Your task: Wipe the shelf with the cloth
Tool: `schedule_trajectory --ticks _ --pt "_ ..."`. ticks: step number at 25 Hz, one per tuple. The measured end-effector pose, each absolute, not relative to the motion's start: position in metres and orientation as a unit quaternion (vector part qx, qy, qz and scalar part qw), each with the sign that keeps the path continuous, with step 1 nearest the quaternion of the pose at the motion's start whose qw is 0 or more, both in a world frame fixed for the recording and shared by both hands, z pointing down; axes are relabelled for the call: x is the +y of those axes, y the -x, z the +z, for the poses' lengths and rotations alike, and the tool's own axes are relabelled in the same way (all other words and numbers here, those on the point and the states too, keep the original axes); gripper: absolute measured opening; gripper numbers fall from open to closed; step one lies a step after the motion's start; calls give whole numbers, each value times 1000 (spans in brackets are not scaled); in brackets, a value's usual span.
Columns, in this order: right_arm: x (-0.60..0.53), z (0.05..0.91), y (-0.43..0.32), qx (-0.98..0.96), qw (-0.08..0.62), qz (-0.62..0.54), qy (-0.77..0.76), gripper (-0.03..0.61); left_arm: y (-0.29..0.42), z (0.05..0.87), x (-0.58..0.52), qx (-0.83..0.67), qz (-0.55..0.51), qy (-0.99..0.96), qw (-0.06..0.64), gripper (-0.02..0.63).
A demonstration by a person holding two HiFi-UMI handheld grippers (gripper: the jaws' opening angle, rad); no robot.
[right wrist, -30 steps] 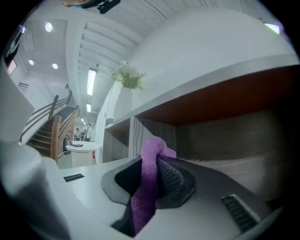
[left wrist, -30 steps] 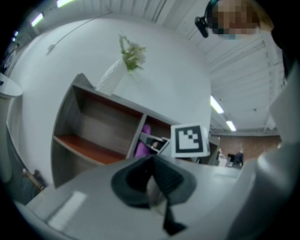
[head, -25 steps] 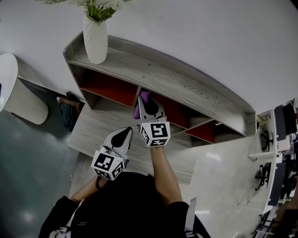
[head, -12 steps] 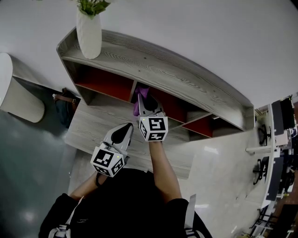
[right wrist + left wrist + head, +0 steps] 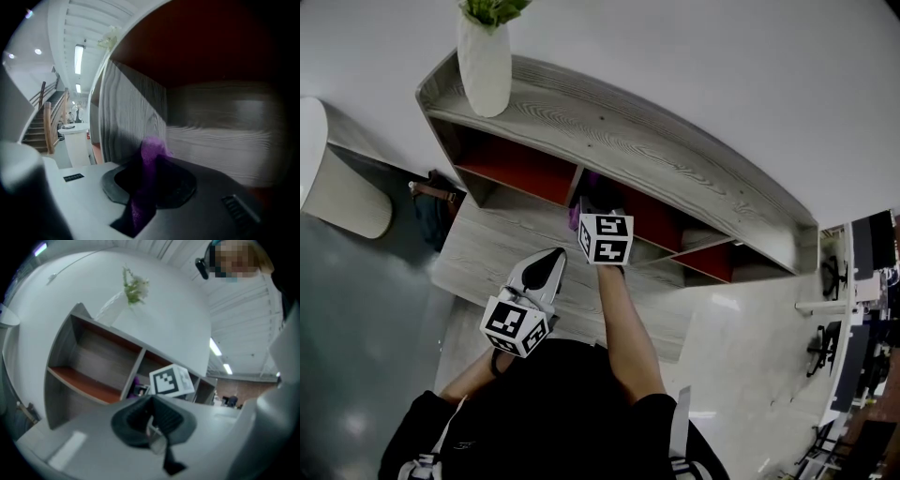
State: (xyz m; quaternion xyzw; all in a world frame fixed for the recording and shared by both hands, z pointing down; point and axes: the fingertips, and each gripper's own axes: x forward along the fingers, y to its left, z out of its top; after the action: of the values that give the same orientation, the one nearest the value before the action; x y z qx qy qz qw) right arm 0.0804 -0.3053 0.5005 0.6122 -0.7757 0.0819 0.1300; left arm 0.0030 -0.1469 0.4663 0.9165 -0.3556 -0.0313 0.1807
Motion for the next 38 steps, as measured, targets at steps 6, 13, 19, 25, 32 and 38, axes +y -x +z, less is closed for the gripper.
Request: schedule_trajectory --ticks 6,13,19,25,32,38 --pt "-317 516 -85 -765 182 94 -610 63 0 468 -152 -364 -34 -912 185 5" --pt "-325 529 -88 -754 238 99 -604 63 0 470 -157 -365 -36 -911 189 5" --pt "-325 533 -87 -746 285 85 -596 63 0 470 -160 -364 -38 -910 192 5" --pt "-327 538 -91 -740 304 78 -594 63 -1 471 -161 -359 -37 -912 194 5" --pt "-328 538 -97 -739 305 85 -594 63 -1 472 -158 -359 -35 -912 196 5" --pt "-325 538 -116 -727 304 92 -609 63 -1 473 -156 -360 -32 -912 196 5"
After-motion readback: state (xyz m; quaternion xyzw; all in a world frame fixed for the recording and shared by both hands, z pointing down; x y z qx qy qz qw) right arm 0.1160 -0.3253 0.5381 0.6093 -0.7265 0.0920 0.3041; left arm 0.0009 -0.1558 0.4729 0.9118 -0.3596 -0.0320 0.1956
